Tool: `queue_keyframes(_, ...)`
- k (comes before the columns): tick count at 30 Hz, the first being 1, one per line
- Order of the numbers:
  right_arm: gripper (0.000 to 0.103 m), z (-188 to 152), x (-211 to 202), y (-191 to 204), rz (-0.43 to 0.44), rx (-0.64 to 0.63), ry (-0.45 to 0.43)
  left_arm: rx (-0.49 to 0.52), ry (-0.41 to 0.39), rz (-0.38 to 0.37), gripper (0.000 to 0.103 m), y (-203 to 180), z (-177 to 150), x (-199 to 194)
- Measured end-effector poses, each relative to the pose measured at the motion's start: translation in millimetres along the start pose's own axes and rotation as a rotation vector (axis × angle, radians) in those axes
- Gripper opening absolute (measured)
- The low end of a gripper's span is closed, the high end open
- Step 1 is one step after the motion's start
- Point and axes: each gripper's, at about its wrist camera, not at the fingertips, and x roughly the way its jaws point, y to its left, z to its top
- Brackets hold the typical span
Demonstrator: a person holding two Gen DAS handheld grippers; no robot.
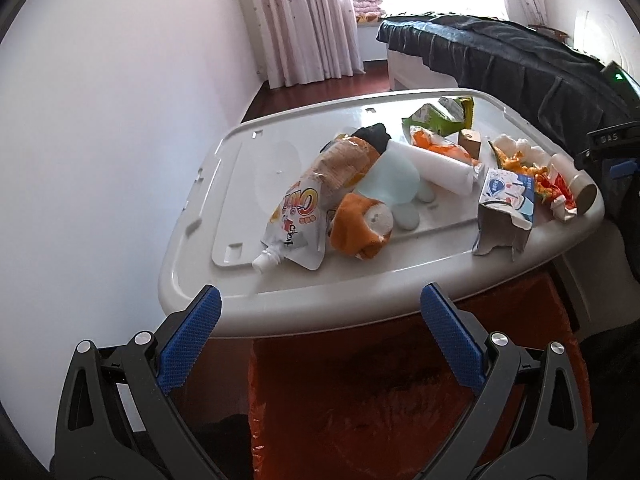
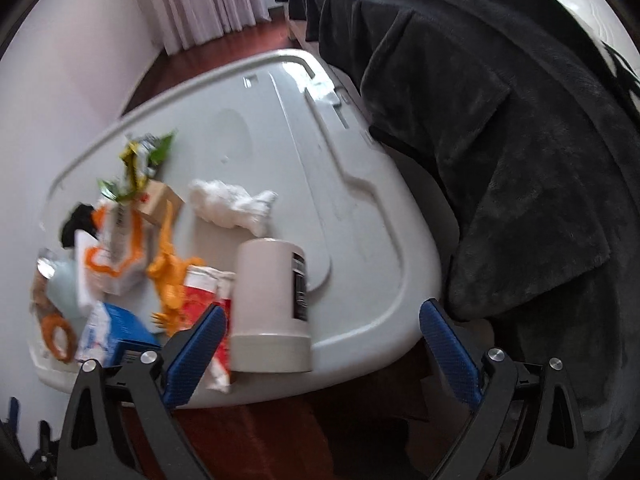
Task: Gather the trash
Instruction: 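Grasp the white cylindrical cup with the right tool while the left tool grasps the orange sock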
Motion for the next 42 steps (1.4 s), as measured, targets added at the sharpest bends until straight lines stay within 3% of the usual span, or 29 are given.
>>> queue_keyframes(7,0.094,8,19,11,-0.045,-0.058,0.038,0.039,-0.029,0.013,0.097,-7,-4,-7)
queue_keyframes(10,0.07,10,33,15,-0.043,-0.061,0.078,0.047,-0.029,0.019,0.097,-9,-5,-6)
queue_keyframes(13,0.061,10,48,19,-0.044,-0.059,0.121,0.045,-0.033,0.027,0.097,-8,-5,-6)
queue_keyframes(19,0.059,21,58,14,0.0,-0.03,0.105,0.032,-0.021,0.03,0.097,-8,-7,0)
queue_keyframes(22,0.048,23,57,12,0.021,-0.015,0.087,0.03,0.002,0.027,0.097,-7,-11,5)
queue_keyframes(27,0.047,20,50,1,0.059,0.056,0.084,-0.003,0.046,-0.011,0.097,3,-13,16)
queue_keyframes(32,0.046,15,-2,-24,0.22,0.186,-0.073,0.056,0.04,-0.074,0.097,-5,7,32)
queue_keyframes(37,0.047,6,-47,-16,0.297,0.147,-0.218,0.037,0.051,-0.133,0.097,-19,32,64)
queue_keyframes(42,0.047,6,-49,-7,0.331,0.106,-0.215,0.013,0.058,-0.118,0.097,-24,46,92)
